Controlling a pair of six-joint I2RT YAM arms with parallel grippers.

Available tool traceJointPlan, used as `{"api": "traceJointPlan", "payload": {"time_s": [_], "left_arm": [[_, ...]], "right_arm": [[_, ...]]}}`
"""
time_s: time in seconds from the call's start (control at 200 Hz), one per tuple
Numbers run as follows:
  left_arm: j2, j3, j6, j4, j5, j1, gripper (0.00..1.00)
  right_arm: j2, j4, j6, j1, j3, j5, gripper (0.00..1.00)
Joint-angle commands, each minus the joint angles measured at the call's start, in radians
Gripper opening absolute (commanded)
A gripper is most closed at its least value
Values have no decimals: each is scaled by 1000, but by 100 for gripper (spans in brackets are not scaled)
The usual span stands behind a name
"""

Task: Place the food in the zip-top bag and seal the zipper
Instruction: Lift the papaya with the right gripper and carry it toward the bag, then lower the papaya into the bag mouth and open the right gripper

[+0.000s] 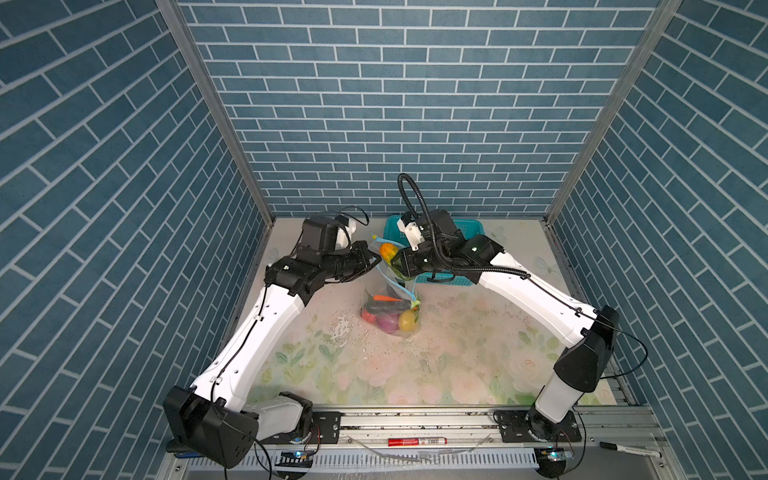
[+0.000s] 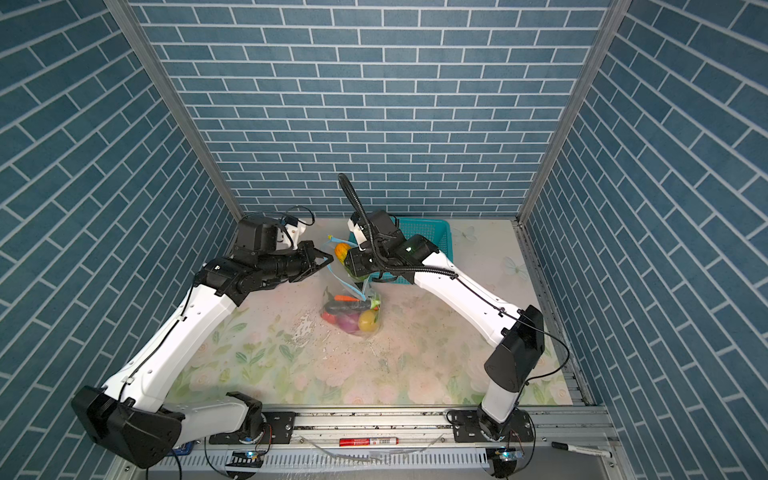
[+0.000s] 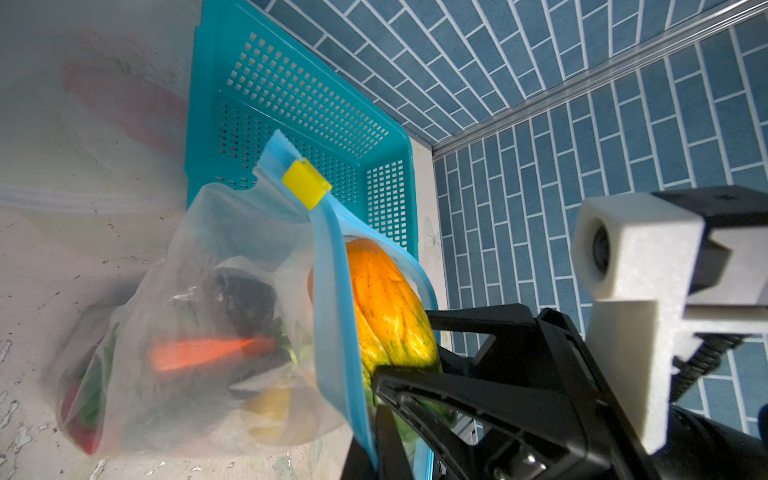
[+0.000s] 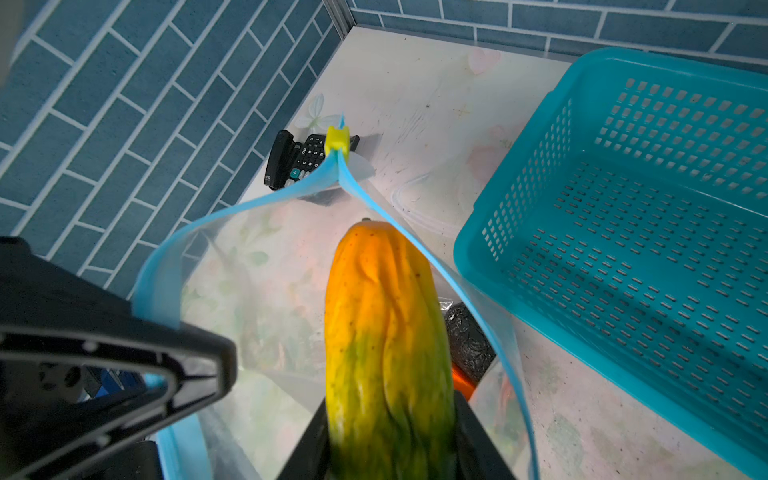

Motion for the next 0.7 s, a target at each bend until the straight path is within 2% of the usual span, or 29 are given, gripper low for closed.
{"api": "traceJointPlan", "payload": {"time_s": [0.0,0.38,0.695], "left_arm": [[-19,-12,6,11,2,2,0],[-17,-10,8,9,2,2,0],[-17,-5,11,4,2,2,0]], "right_arm": [[8,-11,-18,2,67,15,37],[20,-23,-31,3,87,15,48],[39,-35,-40,3,111,14,50]]}}
